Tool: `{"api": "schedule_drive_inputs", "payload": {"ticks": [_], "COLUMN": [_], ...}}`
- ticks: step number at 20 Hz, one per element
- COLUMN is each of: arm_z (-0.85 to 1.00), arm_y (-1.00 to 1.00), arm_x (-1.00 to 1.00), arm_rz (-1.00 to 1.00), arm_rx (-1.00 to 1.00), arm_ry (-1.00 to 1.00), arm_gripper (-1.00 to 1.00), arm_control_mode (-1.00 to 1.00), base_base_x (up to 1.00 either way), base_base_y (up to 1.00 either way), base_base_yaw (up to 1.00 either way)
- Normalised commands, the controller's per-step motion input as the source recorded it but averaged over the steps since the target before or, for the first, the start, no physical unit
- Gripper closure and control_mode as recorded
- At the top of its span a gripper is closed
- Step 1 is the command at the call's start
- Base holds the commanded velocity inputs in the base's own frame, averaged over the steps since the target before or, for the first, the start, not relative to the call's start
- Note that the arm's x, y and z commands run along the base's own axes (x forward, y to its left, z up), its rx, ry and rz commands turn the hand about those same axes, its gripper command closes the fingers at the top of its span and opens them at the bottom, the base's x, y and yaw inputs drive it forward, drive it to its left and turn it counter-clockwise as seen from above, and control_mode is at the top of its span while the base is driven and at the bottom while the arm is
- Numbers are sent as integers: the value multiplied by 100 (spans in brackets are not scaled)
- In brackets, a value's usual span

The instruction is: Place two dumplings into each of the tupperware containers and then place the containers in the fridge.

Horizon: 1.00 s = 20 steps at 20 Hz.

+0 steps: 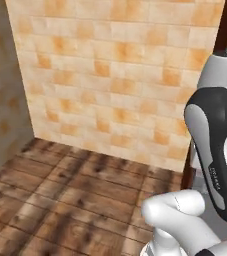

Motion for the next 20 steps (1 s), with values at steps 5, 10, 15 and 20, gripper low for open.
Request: {"api": "schedule_drive_inputs", "payload": {"ticks": [5,10,15,20], "arm_z": [0,0,0,0], "arm_y": [0,0,0,0], "arm_x": [0,0,0,0], "arm_rz": [0,0,0,0], "arm_rx": [0,0,0,0], "arm_ry": [0,0,0,0], "arm_gripper": [-100,-100,-100,-100], "arm_control_mode": [100,100,100,100], "base_base_x": [10,48,90,100], "base_base_y": [21,31,67,87], "base_base_yaw": [91,78,53,38]}}
